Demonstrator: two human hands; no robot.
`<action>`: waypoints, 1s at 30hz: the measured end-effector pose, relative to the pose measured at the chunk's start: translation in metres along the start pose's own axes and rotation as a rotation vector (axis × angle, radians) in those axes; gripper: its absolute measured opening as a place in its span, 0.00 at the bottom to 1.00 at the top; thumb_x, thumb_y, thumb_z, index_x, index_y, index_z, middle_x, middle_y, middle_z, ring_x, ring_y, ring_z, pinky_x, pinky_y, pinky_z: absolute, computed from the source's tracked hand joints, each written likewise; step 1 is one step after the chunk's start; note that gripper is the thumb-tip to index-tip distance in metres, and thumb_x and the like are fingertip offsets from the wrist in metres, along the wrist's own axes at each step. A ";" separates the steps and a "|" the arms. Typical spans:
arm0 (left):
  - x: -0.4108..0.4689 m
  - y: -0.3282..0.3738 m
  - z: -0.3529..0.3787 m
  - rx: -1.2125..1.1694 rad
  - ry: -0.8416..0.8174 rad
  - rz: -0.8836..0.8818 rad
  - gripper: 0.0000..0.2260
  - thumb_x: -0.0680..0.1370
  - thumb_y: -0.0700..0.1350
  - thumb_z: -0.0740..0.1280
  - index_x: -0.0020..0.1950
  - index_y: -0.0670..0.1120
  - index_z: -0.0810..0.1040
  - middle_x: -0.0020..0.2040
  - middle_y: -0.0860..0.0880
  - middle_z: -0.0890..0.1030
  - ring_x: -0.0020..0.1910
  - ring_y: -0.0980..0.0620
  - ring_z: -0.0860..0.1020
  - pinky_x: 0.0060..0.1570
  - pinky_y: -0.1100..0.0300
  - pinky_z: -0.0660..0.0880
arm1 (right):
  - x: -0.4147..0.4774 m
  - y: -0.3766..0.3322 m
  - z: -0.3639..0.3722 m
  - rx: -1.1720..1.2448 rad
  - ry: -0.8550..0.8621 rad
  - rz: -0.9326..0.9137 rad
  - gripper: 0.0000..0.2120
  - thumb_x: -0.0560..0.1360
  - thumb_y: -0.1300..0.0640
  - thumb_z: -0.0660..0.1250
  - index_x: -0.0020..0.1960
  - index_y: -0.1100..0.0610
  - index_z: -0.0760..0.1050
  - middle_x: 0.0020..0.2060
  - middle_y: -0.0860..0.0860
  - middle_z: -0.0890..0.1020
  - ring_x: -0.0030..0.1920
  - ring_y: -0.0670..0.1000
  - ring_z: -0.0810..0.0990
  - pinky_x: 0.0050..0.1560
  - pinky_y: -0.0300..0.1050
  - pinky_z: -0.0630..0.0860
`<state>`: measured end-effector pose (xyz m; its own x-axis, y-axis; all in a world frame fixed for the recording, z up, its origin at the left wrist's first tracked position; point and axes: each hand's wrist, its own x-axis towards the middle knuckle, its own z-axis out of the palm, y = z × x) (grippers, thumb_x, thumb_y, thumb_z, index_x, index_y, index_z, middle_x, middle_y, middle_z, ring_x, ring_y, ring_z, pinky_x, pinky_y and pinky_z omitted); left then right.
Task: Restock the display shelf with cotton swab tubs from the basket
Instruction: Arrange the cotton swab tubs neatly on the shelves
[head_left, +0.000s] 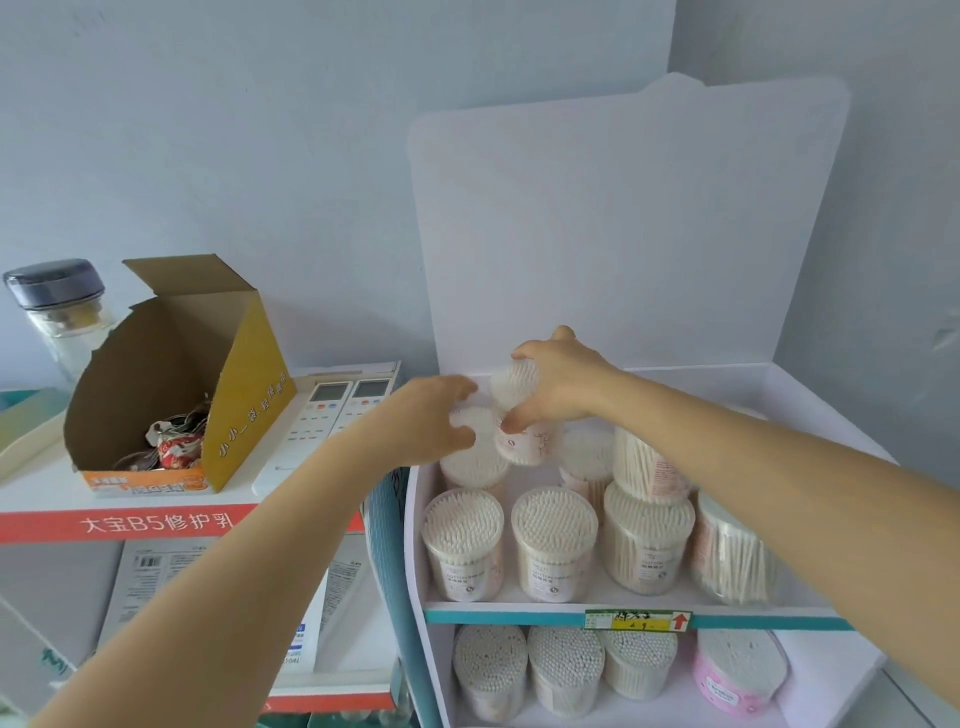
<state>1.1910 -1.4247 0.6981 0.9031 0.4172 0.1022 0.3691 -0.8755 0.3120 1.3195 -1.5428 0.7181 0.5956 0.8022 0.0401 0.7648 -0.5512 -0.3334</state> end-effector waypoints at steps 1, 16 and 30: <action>-0.003 -0.002 0.004 0.091 -0.038 0.001 0.26 0.75 0.48 0.67 0.72 0.50 0.65 0.70 0.51 0.69 0.68 0.50 0.68 0.63 0.57 0.66 | 0.002 -0.001 0.005 -0.015 0.000 0.007 0.45 0.61 0.42 0.77 0.72 0.50 0.62 0.64 0.53 0.62 0.60 0.57 0.73 0.57 0.48 0.74; -0.014 0.005 0.044 0.519 -0.284 0.084 0.29 0.77 0.66 0.54 0.74 0.53 0.62 0.72 0.51 0.68 0.76 0.48 0.55 0.70 0.35 0.44 | 0.006 0.014 0.008 -0.016 -0.081 0.095 0.40 0.65 0.39 0.74 0.70 0.55 0.64 0.66 0.55 0.64 0.63 0.56 0.72 0.55 0.44 0.69; 0.047 0.059 0.063 0.271 -0.162 0.293 0.29 0.78 0.55 0.63 0.76 0.50 0.58 0.74 0.50 0.64 0.74 0.48 0.59 0.70 0.51 0.59 | -0.010 0.054 -0.052 0.215 0.380 0.111 0.40 0.61 0.42 0.77 0.69 0.50 0.66 0.63 0.53 0.66 0.62 0.53 0.71 0.55 0.42 0.67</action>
<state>1.2686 -1.4721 0.6617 0.9932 0.1166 -0.0068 0.1167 -0.9927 0.0300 1.3676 -1.5929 0.7490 0.7499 0.5778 0.3223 0.6466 -0.5369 -0.5419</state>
